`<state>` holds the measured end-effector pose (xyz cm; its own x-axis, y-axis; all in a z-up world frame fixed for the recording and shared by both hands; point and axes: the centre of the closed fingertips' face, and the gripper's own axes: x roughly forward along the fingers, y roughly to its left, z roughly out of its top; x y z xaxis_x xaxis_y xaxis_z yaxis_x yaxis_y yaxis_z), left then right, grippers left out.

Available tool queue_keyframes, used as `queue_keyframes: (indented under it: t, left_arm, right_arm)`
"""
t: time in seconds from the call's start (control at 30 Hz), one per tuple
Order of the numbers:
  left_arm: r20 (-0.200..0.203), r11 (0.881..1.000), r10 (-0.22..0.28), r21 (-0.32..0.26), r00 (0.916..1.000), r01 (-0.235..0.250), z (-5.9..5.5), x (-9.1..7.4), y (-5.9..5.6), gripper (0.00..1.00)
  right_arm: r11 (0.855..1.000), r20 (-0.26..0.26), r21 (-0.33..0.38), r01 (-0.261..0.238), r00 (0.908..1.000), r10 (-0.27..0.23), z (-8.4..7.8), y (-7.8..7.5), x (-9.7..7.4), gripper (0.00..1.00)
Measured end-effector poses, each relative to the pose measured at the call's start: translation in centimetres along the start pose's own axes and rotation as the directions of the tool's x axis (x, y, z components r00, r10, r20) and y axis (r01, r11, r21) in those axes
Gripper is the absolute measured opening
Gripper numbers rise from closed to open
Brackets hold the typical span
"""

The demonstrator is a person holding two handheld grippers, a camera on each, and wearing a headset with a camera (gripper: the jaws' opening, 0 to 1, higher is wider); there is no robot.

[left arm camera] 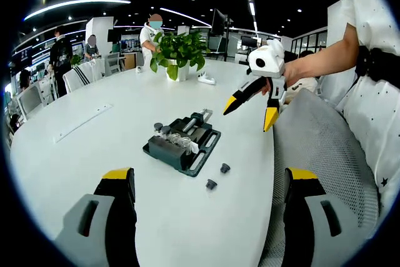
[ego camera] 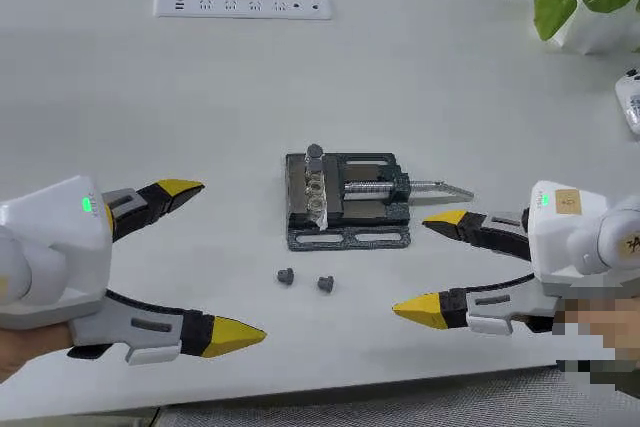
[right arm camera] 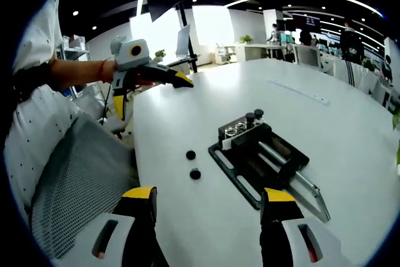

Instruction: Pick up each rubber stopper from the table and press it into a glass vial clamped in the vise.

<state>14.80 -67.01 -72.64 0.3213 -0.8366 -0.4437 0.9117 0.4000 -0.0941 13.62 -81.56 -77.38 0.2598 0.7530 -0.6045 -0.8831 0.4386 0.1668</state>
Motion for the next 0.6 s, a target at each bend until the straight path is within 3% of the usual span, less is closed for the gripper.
queue_keyframes:
  t: [0.3,0.6]
  left_arm:
    - [-0.012,1.000,-0.003,-0.006,0.9999,0.003,-0.5,0.1,-0.1,0.99]
    - [-0.013,1.000,-0.006,-0.010,0.9999,0.006,-0.7,0.2,-0.2,0.99]
  right_arm:
    - [1.000,0.008,0.012,-0.003,1.0000,0.003,-0.9,0.2,1.2,0.56]
    - [1.000,0.012,0.010,-0.030,0.9995,0.030,-1.0,1.2,3.6,0.42]
